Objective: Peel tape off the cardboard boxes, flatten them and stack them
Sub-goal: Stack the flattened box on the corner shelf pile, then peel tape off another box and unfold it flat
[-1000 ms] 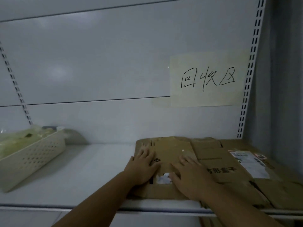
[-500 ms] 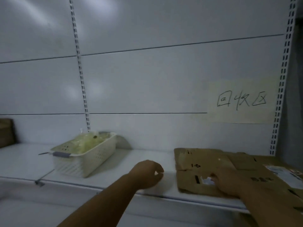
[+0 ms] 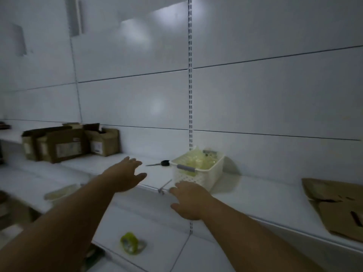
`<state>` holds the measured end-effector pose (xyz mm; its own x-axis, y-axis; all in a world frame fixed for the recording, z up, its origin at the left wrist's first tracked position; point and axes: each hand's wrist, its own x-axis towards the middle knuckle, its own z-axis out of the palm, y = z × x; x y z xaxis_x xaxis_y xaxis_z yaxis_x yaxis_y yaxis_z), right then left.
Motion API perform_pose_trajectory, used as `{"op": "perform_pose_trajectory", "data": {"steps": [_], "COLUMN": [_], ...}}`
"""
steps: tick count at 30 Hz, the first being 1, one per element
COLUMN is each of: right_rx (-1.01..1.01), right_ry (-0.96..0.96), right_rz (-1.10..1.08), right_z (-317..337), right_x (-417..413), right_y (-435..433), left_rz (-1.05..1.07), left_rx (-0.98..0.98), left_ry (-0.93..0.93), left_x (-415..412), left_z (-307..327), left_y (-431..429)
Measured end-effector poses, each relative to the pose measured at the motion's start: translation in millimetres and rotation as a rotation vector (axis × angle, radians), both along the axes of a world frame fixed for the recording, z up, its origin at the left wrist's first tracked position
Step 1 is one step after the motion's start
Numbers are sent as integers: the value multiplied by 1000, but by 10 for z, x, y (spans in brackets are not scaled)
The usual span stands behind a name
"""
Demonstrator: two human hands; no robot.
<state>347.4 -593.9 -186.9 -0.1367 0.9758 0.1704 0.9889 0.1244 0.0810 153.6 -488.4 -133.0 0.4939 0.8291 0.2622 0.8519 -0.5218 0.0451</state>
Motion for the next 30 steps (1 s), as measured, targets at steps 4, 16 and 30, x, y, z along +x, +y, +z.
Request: {"op": "perform_pose_trajectory", "data": {"steps": [4, 16, 30], "right_rx": [-75, -94, -59], "right_ry": [-51, 65, 224], "right_rz": [86, 309, 392], "right_z": [-129, -157, -286], "right_x": [-534, -1210, -2050], "right_y": [438, 1825, 3158], "left_rz": [121, 472, 518], "left_rx": [-23, -169, -185], "left_ry": [64, 76, -2], "left_x": [-626, -1481, -2150], "left_z": [-163, -25, -260], "left_y": [230, 933, 2053]}}
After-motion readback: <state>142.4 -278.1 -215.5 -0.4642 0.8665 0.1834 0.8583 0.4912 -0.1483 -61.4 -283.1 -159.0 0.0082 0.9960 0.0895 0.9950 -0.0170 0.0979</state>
